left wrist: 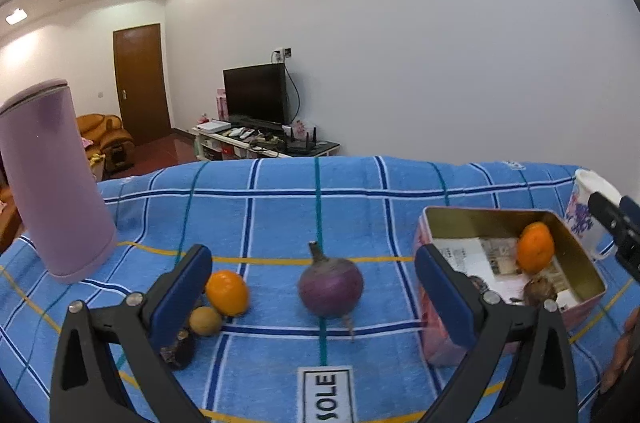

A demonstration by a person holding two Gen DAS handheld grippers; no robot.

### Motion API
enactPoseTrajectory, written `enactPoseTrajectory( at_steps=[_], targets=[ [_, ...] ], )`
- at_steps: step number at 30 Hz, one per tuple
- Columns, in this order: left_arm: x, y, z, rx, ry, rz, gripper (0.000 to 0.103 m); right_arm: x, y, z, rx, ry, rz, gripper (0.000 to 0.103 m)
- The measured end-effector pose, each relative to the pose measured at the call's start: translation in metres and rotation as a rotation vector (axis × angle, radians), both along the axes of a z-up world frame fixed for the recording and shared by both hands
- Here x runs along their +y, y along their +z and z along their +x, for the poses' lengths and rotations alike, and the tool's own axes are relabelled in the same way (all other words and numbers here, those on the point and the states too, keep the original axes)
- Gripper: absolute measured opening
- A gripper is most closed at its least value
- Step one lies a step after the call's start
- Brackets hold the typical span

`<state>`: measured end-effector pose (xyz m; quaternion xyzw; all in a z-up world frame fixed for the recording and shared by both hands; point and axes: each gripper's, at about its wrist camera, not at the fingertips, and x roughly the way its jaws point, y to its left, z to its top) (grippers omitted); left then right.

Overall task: Organize fruits
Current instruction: 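Carry both oranges into the pink tin box and release them, then reach the right gripper to the purple turnip and grasp it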

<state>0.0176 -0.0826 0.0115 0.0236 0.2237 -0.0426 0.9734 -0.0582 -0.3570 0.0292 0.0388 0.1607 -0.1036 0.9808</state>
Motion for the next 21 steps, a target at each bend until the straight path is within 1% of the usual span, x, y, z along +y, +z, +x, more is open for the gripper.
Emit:
enactPoseTrajectory(
  at_steps=[4,7,10,13,17,21],
  targets=[
    [0.005,-0.005,-0.004,0.004,0.011,0.023,0.103,0.004,-0.003,-0.001,0.007,0.009,-0.002,0.088],
    [0.01,-0.006,-0.007,0.009,0.021,0.031,0.103,0.009,-0.005,0.001,0.02,0.008,-0.025,0.088],
    [0.015,-0.007,-0.011,0.007,0.026,0.04,0.103,0.012,-0.004,-0.001,0.01,-0.006,-0.034,0.088],
    [0.02,-0.006,-0.011,0.008,0.028,0.042,0.103,0.013,-0.004,-0.002,0.02,-0.011,-0.005,0.088],
    [0.028,-0.006,-0.012,0.006,0.037,0.045,0.103,0.02,-0.007,0.002,0.057,0.002,0.028,0.088],
    [0.035,-0.006,-0.012,0.004,0.039,0.056,0.103,0.031,-0.009,0.006,0.087,0.02,0.029,0.088]
  ],
)
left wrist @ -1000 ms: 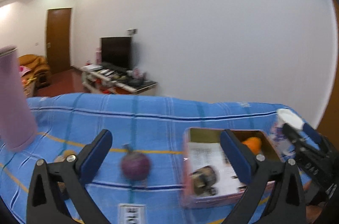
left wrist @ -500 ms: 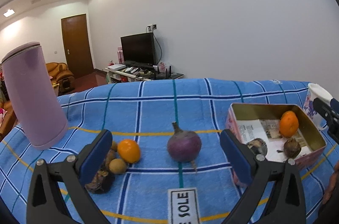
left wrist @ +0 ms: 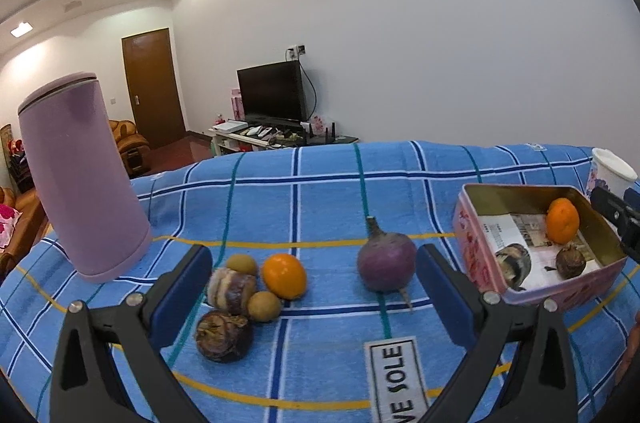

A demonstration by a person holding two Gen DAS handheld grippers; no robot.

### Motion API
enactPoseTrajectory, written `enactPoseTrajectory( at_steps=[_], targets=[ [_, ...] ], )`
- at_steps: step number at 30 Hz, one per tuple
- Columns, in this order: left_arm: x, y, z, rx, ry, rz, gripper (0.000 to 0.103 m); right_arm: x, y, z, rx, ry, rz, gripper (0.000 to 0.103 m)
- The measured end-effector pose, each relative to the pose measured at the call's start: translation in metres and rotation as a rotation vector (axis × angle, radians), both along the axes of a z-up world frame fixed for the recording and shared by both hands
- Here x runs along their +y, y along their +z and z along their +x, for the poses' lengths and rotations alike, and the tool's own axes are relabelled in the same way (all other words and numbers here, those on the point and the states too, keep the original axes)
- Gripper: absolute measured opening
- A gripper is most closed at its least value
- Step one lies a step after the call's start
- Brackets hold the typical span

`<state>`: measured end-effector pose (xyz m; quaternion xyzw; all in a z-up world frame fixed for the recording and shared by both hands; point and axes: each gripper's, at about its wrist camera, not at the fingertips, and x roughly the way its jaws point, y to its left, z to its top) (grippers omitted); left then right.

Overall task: Organize fruits
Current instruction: 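Reach the right gripper to the purple turnip and grasp it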

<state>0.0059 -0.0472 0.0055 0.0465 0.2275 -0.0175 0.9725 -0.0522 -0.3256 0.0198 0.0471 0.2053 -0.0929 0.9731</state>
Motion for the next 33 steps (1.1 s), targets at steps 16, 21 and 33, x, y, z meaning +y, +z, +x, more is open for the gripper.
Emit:
enactPoseTrajectory(
  at_steps=[16,21,33],
  targets=[
    [0.036,-0.001,0.004,0.013,0.009,-0.025,0.103,0.067,-0.006,0.014,0.039,0.097,-0.037,0.088],
    [0.055,-0.002,0.009,0.026,0.014,-0.04,0.103,0.09,-0.006,0.02,0.043,0.123,-0.053,0.088],
    [0.136,-0.008,0.044,0.15,0.169,-0.135,0.103,0.148,-0.014,0.042,0.139,0.237,-0.148,0.086]
  ],
)
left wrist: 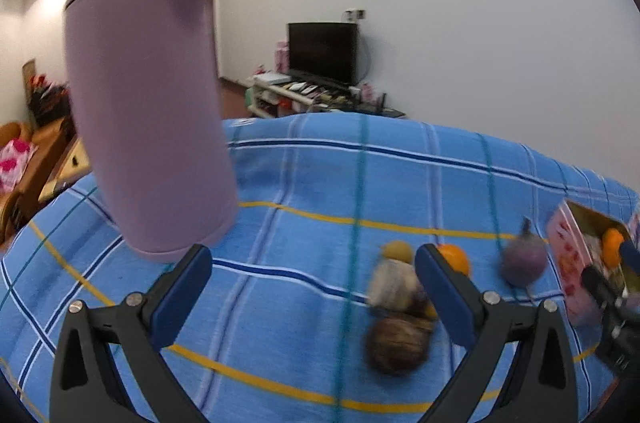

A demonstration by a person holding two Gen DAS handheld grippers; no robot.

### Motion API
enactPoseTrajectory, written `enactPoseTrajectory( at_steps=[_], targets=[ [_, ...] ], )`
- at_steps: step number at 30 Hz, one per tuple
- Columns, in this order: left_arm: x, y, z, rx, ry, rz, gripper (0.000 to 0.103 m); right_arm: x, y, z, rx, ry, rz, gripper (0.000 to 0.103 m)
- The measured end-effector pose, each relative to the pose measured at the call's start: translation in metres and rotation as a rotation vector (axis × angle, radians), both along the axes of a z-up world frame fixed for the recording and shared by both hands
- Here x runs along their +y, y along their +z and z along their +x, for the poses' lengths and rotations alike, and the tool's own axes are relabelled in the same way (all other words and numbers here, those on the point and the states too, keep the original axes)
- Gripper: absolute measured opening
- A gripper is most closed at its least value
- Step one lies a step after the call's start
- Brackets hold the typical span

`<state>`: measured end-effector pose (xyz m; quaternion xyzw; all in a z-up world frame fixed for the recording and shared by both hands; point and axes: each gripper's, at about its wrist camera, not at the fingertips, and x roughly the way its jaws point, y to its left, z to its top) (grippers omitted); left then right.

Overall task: Organize fruits
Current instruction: 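Reach the right gripper to the purple turnip and grasp it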

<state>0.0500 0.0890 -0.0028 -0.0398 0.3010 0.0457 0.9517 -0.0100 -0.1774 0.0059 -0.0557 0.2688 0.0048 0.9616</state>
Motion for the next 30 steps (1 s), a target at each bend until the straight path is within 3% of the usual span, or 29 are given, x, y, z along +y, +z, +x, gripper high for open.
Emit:
enactPoseTrajectory(
  at_steps=[5,9,13,17,21,27,30],
  targets=[
    [0.035,-0.002,0.007,0.021,0.082,-0.051,0.101,0.027,-0.008,0.028,0.077,0.043,-0.048,0.078],
    [0.045,-0.005,0.009,0.04,0.079,-0.067,0.099,0.041,-0.015,0.056,0.163,0.06,-0.041,0.074],
    [0.037,-0.006,0.009,0.089,-0.016,-0.063,0.098,0.049,-0.021,0.077,0.224,0.062,-0.044,0.074],
    [0.008,-0.009,0.004,0.122,-0.164,0.009,0.092,0.059,-0.038,0.093,0.295,0.06,-0.088,0.074],
    [-0.016,-0.019,0.005,0.185,-0.295,0.007,0.085,0.061,-0.044,0.101,0.335,0.062,-0.085,0.06],
    [-0.034,-0.035,0.01,0.242,-0.333,0.035,0.083,0.061,-0.042,0.097,0.327,0.064,-0.105,0.055],
    [-0.04,-0.039,0.011,0.24,-0.357,0.042,0.075,0.058,-0.039,0.089,0.316,0.07,-0.081,0.055]
  ],
)
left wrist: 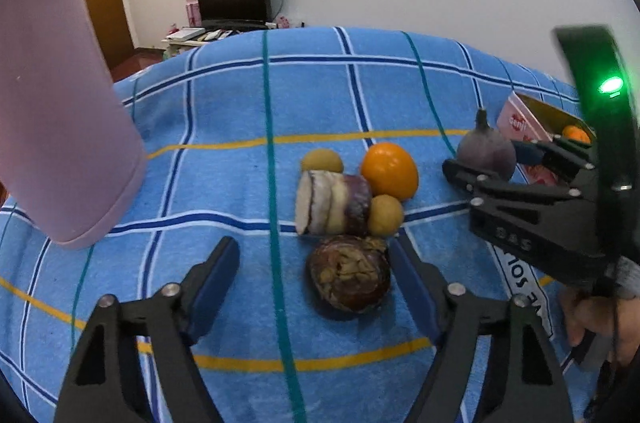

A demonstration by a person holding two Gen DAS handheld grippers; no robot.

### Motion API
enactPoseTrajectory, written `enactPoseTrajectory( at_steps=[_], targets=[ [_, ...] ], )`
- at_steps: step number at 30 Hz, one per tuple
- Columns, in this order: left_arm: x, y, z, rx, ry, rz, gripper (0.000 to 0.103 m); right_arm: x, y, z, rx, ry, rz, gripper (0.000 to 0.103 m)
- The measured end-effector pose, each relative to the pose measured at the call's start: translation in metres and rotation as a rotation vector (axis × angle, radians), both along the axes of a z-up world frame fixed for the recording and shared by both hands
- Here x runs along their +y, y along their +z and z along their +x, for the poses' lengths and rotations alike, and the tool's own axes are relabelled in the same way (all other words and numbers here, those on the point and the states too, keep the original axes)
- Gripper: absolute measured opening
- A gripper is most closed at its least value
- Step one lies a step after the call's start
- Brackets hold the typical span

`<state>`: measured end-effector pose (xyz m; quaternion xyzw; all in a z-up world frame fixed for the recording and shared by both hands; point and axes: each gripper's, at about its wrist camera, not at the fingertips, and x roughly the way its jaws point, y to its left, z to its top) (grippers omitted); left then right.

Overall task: Organize fruits
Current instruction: 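Reach the right gripper to the purple turnip and grasp it, then grasp the dark brown mangosteen with the left gripper and lift it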

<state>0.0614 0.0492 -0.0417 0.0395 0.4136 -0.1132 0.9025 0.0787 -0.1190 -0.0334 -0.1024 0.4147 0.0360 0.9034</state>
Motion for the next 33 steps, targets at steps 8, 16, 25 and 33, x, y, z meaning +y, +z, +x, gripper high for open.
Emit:
enactPoseTrajectory(
  at_steps=[8,16,25,33],
  targets=[
    [0.001,-0.004,0.003,0.033,-0.04,-0.039,0.046,-0.012,0.027,-0.057,-0.174,0.007,0.156,0.055],
    [0.012,0.019,-0.015,-0.138,0.056,-0.037,0.046,-0.018,0.034,-0.079,-0.223,-0.01,0.226,0.055],
    [0.013,0.032,-0.028,-0.275,0.136,-0.016,0.046,-0.01,0.039,-0.095,-0.3,-0.007,0.162,0.055],
    [0.008,0.032,-0.032,-0.285,0.146,0.0,0.046,-0.013,0.041,-0.112,-0.318,-0.006,0.143,0.055]
  ],
)
